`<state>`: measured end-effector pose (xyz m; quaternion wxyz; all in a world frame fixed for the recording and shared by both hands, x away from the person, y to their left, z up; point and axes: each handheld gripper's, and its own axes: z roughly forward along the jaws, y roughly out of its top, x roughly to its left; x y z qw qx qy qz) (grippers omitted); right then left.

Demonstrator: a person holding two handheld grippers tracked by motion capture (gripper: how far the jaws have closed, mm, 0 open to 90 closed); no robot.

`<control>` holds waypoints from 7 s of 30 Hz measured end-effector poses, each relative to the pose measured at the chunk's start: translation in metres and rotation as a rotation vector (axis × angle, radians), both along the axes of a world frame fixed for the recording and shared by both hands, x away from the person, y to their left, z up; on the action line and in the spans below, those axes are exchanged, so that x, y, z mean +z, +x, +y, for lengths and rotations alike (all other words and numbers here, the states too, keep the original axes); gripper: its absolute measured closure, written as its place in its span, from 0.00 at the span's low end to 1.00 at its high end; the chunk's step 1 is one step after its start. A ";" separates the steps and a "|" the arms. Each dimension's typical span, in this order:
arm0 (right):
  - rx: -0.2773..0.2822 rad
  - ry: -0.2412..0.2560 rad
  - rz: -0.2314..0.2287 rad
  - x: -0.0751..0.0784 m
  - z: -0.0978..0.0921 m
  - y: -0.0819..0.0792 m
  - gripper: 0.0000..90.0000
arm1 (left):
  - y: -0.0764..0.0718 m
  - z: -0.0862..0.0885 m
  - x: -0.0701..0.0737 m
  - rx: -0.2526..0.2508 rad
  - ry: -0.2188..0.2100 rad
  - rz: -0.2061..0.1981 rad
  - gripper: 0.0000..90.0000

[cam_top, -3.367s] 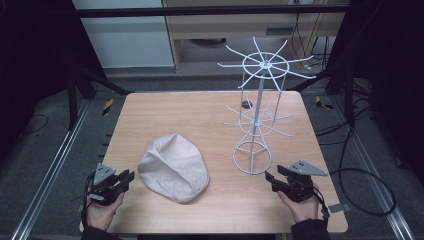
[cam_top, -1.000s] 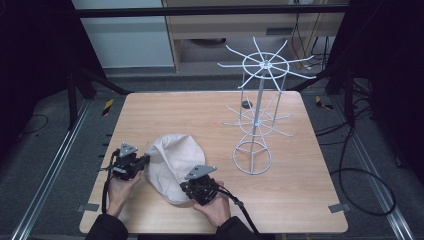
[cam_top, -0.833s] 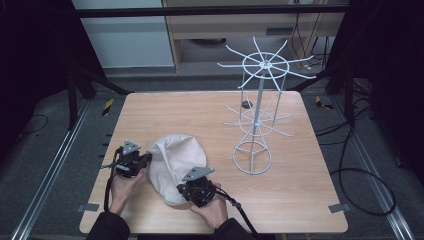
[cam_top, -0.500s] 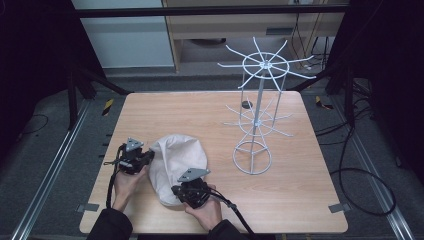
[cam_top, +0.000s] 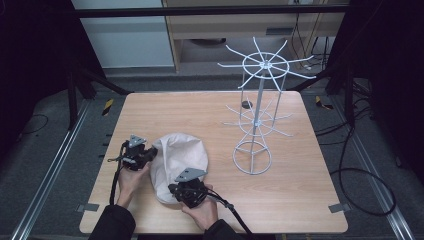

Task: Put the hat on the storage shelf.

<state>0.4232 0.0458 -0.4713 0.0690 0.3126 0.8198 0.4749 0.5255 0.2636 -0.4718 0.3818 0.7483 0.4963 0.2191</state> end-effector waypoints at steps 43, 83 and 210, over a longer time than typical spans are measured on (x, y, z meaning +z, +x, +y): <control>-0.333 -0.035 -0.150 0.019 -0.177 -0.005 0.44 | -0.084 0.008 0.067 -0.040 -0.068 -0.131 0.52; -0.578 -0.156 -0.129 0.000 -0.275 0.005 0.36 | -0.044 -0.055 0.058 -0.008 0.044 -0.005 0.50; -0.583 -0.157 -0.135 -0.005 -0.280 0.007 0.34 | -0.122 -0.029 0.231 -0.166 -0.553 -0.691 0.98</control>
